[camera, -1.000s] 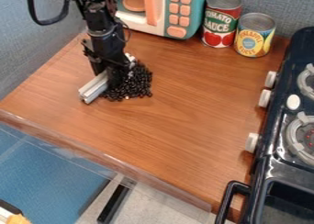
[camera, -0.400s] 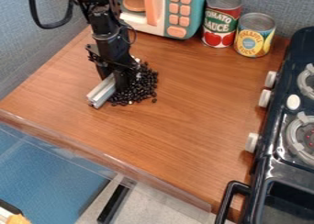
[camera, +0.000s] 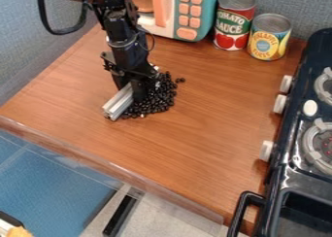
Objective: Sweep into pile
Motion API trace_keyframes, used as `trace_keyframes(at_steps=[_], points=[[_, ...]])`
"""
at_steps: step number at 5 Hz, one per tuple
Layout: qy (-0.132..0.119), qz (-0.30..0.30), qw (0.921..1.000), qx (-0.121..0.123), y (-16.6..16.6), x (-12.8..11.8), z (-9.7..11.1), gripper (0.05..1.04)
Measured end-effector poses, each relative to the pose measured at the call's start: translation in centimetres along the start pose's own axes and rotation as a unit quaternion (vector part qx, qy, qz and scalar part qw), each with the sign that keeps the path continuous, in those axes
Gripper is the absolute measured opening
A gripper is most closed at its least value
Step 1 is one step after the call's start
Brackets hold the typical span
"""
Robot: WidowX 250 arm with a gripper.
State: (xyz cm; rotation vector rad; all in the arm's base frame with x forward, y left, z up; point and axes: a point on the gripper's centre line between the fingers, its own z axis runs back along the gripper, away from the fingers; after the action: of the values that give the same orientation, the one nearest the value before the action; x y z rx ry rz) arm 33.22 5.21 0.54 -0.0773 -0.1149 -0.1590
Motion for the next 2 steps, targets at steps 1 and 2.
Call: trace_keyframes(at_steps=[1, 2], points=[[0.003, -0.005, 1.0, -0.006, -0.21, -0.01, 0.12, 0.412], [0.016, 0.0, 0.9995, -0.025, -0.1, -0.44, 0.75, 0.41]])
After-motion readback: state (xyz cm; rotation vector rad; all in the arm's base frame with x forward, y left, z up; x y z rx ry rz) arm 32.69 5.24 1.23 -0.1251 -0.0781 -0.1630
